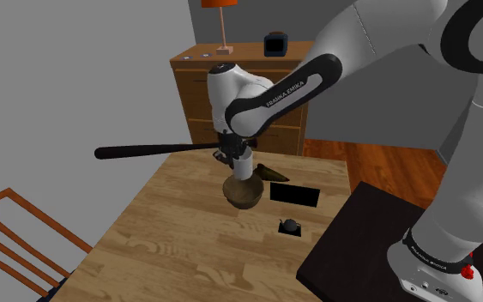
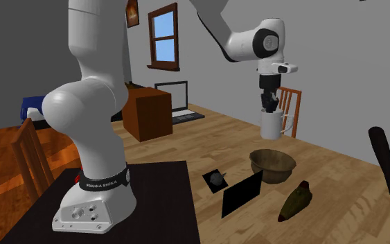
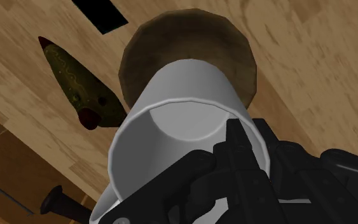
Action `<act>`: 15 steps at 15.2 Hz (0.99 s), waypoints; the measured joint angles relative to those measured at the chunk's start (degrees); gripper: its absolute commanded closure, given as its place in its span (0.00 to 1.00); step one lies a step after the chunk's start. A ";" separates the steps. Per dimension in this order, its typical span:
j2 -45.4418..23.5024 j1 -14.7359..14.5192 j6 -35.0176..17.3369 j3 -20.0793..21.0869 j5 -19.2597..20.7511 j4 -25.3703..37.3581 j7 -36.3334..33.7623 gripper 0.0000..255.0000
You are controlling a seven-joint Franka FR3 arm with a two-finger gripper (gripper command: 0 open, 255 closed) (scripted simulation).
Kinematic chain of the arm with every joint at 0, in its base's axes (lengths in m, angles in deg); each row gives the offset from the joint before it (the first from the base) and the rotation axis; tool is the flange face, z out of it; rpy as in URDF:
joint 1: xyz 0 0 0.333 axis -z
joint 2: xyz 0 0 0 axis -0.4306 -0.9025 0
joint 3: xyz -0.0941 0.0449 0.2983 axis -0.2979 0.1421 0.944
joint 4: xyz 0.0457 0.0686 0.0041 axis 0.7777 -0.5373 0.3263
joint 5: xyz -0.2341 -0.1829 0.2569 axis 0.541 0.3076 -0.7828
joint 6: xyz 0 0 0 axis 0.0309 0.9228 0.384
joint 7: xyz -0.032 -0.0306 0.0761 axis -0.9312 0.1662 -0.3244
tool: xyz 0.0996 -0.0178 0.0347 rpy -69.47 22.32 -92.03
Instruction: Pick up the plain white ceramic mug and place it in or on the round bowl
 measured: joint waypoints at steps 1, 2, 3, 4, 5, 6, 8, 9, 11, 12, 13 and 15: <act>-1.33 0.33 0.29 -0.56 0.61 1.54 0.75 1.00; -3.20 0.55 1.45 -1.19 1.34 4.38 1.63 1.00; -3.77 0.90 1.10 -1.54 1.60 4.56 2.14 1.00; -4.08 1.13 0.61 -1.76 1.78 4.37 2.43 1.00; -4.27 1.19 0.05 -1.87 1.95 3.98 2.44 1.00; -4.81 1.06 -0.39 -2.01 2.31 4.01 2.23 1.00; -5.65 0.94 -1.56 -2.30 2.95 3.54 1.89 1.00; -6.06 0.82 -2.17 -2.44 3.28 3.28 1.62 1.00; -7.03 0.55 -3.30 -2.75 4.01 2.97 1.07 1.00; -7.43 0.46 -3.91 -2.91 4.35 2.70 0.86 1.00; -8.03 0.34 -4.48 -3.13 4.77 2.66 0.63 1.00; -8.94 0.13 -5.74 -3.52 5.51 2.19 0.13 1.00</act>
